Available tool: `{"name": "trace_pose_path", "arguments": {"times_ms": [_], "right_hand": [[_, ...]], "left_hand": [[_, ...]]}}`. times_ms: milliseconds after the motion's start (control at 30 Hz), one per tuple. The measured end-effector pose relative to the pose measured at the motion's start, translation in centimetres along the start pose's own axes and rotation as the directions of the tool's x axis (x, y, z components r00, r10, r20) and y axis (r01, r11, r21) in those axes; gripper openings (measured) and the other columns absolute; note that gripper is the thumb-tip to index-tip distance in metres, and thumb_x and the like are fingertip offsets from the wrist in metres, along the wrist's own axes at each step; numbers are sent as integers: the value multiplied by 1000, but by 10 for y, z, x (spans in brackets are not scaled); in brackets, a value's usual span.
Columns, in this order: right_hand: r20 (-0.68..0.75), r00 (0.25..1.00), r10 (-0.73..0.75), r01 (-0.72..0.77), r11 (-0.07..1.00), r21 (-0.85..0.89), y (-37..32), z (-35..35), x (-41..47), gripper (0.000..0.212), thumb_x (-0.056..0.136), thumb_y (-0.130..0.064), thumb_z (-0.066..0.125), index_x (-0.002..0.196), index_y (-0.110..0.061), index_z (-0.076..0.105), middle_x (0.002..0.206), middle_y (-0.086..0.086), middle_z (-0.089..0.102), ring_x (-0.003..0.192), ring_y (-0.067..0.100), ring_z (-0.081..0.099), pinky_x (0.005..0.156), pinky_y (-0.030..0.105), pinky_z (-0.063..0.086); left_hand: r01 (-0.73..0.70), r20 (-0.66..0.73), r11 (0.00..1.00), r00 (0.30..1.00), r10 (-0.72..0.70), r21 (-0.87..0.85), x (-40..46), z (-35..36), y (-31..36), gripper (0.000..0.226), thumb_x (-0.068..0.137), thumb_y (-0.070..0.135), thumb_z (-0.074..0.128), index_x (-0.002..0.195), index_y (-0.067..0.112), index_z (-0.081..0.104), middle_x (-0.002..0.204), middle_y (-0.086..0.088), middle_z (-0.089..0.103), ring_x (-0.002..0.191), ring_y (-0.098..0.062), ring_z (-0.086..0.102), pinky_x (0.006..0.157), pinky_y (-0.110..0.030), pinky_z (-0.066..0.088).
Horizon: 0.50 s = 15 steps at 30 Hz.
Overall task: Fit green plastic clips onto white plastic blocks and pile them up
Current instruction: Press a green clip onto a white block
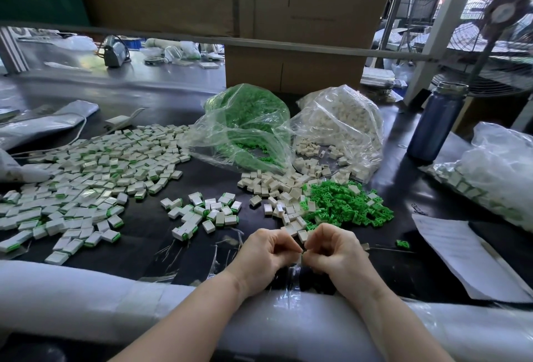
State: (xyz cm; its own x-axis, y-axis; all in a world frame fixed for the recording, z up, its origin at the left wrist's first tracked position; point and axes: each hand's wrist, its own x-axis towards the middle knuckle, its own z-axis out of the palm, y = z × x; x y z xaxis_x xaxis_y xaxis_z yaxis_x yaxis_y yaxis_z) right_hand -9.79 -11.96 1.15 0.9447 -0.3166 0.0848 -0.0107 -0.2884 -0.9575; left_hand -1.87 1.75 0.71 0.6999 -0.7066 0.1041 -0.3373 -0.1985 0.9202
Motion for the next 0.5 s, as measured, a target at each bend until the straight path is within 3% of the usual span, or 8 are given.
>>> {"name": "trace_pose_path", "arguments": {"times_ms": [200,367,500], "right_hand": [[36,999,10,-10,1000,-6,0,1,1,25,72,14,67,69,-10,59,58,-3,61,52,3,55,51,16,43],[-72,997,20,-10,991,137,0,0,1,12,75,8,69,77,-2,62,59,8,64,52,15,59,51,22,49],[-115,993,41,-17,979,201,-1,0,2,5,80,4,66,77,1,64,55,5,65,48,11,60,48,19,49]], "left_hand": [[-13,40,999,999,11,34,0,1,-1,8,82,0,66,85,6,71,78,-3,65,76,-10,60,83,-25,52],[-20,-31,999,999,19,-37,0,1,-2,10,81,8,69,90,14,69,78,1,68,73,-10,63,75,-22,53],[-50,-71,997,996,54,53,0,3,-5,18,79,11,72,95,18,67,89,1,71,84,-13,66,83,-26,53]]}}
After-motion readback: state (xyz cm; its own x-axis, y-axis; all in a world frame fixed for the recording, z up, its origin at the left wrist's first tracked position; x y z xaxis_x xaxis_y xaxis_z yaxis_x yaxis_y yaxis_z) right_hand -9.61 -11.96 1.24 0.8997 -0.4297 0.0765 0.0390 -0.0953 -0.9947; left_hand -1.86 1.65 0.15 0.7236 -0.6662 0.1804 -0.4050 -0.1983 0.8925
